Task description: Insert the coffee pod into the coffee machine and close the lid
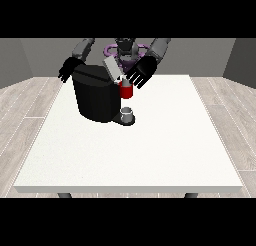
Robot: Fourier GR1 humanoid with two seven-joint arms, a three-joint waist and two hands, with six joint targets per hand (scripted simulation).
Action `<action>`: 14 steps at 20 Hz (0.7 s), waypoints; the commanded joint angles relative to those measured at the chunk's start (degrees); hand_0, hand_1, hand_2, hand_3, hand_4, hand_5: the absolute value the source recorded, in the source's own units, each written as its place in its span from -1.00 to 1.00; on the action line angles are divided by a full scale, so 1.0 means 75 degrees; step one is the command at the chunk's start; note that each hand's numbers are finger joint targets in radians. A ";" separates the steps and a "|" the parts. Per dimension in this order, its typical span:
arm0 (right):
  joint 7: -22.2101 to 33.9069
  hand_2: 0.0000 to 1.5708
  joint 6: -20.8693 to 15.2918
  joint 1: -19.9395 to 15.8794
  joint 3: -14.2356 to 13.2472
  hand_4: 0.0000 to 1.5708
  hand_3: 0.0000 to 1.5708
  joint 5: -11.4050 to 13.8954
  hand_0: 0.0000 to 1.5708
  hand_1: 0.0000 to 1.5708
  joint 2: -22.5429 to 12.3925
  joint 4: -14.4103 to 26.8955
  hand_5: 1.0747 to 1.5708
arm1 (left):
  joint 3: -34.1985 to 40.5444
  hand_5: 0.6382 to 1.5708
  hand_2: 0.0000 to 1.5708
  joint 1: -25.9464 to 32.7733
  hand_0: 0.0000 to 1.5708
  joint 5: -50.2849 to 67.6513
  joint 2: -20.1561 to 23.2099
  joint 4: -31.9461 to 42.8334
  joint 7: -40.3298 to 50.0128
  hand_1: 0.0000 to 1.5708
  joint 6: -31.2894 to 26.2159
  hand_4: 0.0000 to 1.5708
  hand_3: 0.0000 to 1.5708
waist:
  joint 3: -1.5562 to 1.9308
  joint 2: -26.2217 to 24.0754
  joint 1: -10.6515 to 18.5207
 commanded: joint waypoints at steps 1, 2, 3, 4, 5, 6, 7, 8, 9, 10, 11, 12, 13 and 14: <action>-0.0154 -1.00 -0.0106 -0.0287 -0.0142 -0.44 -1.00 0.0031 -1.00 -1.00 -0.0039 0.0234 1.00 | -0.0149 1.00 0.46 -0.0170 0.41 -0.0194 -0.0091 -0.0093 0.0108 0.41 0.0029 -0.47 0.25 | -0.0002 0.0156 0.0145; 0.0183 -1.00 -0.0020 -0.0189 -0.0029 -0.45 -1.00 0.0026 -1.00 -1.00 -0.0113 -0.0139 1.00 | 0.0009 1.00 0.44 -0.0045 0.38 -0.0159 0.0182 0.0044 -0.0121 0.38 0.0132 -0.49 0.22 | -0.0004 0.0161 -0.0037; -0.0320 -1.00 -0.0007 -0.0195 -0.0274 -0.45 -1.00 -0.0168 -1.00 -1.00 0.0012 0.0460 1.00 | -0.0187 1.00 0.41 -0.0127 0.34 -0.0154 -0.0233 -0.0203 0.0090 0.34 -0.0101 -0.50 0.19 | 0.0000 0.0002 0.0288; -0.0410 -1.00 -0.0032 -0.0051 -0.0220 -0.39 -1.00 -0.0130 -1.00 -1.00 0.0045 0.0326 1.00 | -0.0169 1.00 0.42 0.0164 0.36 -0.0157 -0.0285 -0.0111 0.0024 0.36 0.0003 -0.52 0.20 | -0.0001 -0.0056 0.0294; -0.0075 -1.00 0.0107 -0.0335 -0.0364 -0.41 -1.00 -0.0276 -1.00 -1.00 -0.0189 0.0176 1.00 | -0.0005 1.00 0.42 -0.0038 0.34 -0.0110 0.0222 -0.0049 -0.0239 0.34 -0.0160 -0.54 0.21 | -0.0003 0.0183 0.0220; 0.0198 -1.00 -0.0004 0.0004 -0.0180 -0.42 -1.00 -0.0116 -1.00 -1.00 -0.0120 0.0074 1.00 | -0.0145 1.00 0.43 0.0205 0.35 -0.0179 0.0102 -0.0022 -0.0212 0.35 -0.0291 -0.53 0.22 | -0.0004 -0.0321 0.0270; -0.0018 -1.00 0.0026 -0.0227 -0.0107 -0.47 -1.00 -0.0088 -1.00 -1.00 -0.0080 -0.0027 1.00 | 0.0002 1.00 0.43 -0.0033 0.34 -0.0188 0.0241 -0.0001 -0.0311 0.34 0.0015 -0.54 0.23 | -0.0004 0.0205 0.0071; 0.0091 -1.00 0.0064 -0.0603 -0.0193 -0.42 -1.00 -0.0170 -1.00 -1.00 -0.0144 0.0045 1.00 | 0.0029 1.00 0.43 -0.0203 0.37 -0.0190 0.0135 -0.0046 -0.0191 0.37 0.0159 -0.54 0.23 | -0.0004 0.0395 0.0102; -0.0612 -1.00 0.0123 -0.0066 -0.0081 -0.40 -1.00 -0.0003 -1.00 -1.00 -0.0074 0.0211 1.00 | -0.0009 1.00 0.42 -0.0275 0.36 -0.0203 0.0192 -0.0068 -0.0037 0.36 -0.0094 -0.54 0.21 | -0.0001 0.0221 0.0028; -0.0012 -1.00 -0.0130 -0.0540 -0.0305 -0.41 -1.00 -0.0069 -1.00 -1.00 -0.0138 0.0351 1.00 | -0.0204 1.00 0.42 -0.0075 0.36 -0.0310 -0.0195 -0.0214 -0.0099 0.36 0.0123 -0.53 0.18 | -0.0002 0.0069 0.0350; -0.0191 -1.00 -0.0115 -0.0135 -0.0037 -0.43 -1.00 -0.0050 -1.00 -1.00 0.0125 -0.0011 1.00 | 0.0023 1.00 0.38 -0.0079 0.30 -0.0249 0.0335 0.0000 -0.0347 0.30 0.0032 -0.53 0.15 | -0.0004 0.0216 0.0043; -0.0263 -1.00 -0.0091 -0.0408 -0.0355 -0.48 -1.00 -0.0153 -1.00 -1.00 -0.0060 0.0504 1.00 | -0.0253 1.00 0.30 -0.0168 0.16 -0.0348 0.0129 -0.0182 -0.0325 0.16 -0.0295 -0.54 0.10 | -0.0001 0.0228 0.0367; -0.0170 -1.00 0.0013 -0.0164 0.0100 -0.47 -1.00 0.0018 -1.00 -1.00 0.0057 -0.0132 1.00 | -0.0232 1.00 0.03 -0.0087 -0.28 -0.0489 0.0441 0.0083 -0.0509 -0.28 -0.0156 -0.70 -0.18 | -0.0005 0.0333 -0.0147; 0.0146 -1.00 -0.0072 -0.0060 0.0125 -0.47 -1.00 0.0023 -1.00 -1.00 0.0088 -0.0196 1.00 | -0.0303 1.00 -0.52 0.0030 -1.00 -0.0488 0.0362 0.0157 -0.0461 -1.00 -0.0412 -1.00 -0.86 | -0.0005 0.0011 -0.0136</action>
